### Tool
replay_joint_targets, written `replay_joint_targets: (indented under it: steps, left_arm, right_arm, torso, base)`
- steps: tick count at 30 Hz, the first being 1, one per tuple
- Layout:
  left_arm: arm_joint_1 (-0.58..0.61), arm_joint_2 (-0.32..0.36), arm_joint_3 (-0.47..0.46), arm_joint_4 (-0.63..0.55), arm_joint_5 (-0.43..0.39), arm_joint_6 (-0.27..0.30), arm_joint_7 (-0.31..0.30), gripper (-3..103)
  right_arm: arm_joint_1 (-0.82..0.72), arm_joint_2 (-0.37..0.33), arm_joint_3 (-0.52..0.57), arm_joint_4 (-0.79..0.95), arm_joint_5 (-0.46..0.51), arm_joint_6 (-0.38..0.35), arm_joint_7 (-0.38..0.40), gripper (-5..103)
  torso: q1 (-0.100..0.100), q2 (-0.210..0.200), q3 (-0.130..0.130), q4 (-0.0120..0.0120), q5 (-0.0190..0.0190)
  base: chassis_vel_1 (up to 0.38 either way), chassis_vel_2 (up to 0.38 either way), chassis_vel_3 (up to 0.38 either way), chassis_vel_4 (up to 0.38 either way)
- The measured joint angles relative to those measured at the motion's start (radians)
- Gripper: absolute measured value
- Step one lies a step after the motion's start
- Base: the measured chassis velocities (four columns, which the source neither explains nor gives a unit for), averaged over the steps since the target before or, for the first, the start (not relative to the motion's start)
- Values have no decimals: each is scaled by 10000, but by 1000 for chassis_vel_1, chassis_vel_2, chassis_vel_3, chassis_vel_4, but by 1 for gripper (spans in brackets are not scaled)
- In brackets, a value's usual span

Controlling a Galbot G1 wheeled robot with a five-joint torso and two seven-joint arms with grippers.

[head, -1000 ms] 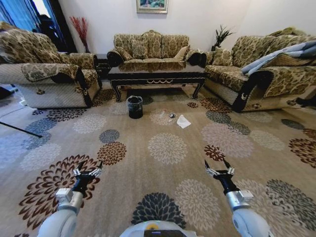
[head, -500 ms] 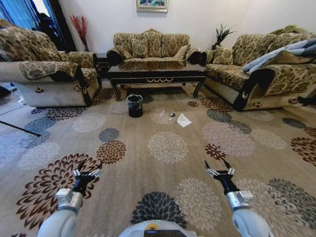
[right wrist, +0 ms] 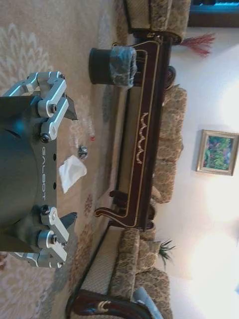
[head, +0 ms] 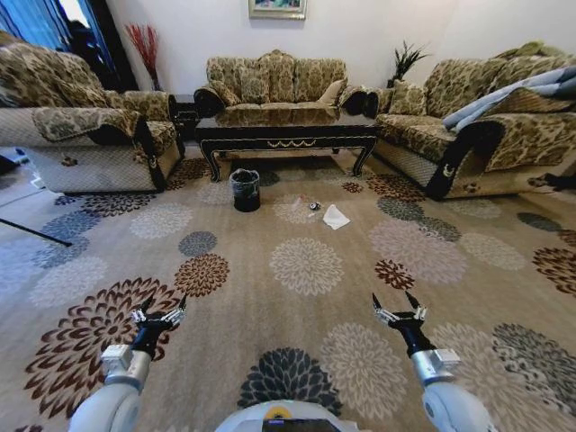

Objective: Move to the front of the table and pick up the trash from the floor, then place it into the trash bin.

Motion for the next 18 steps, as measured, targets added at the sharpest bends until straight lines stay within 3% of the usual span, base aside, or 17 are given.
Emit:
replay_joint_targets:
  steps: [9, 18]
  left_arm:
    - [-35, -3, 40, 84, -40, -354, -139, 100]
    - [-61, -30, 68, 214, -149, -714, -172, 100]
  right_arm:
    - [-62, 6, -22, 13, -44, 13, 113, 100]
    - [-60, 14, -36, 15, -84, -19, 123, 100]
  torso:
    - [-1, 0, -33, -1, -1]
    - [0, -1, 1, 1, 1]
  base:
    - [-20, 20, 21, -17]
    - [-125, 129, 134, -139]
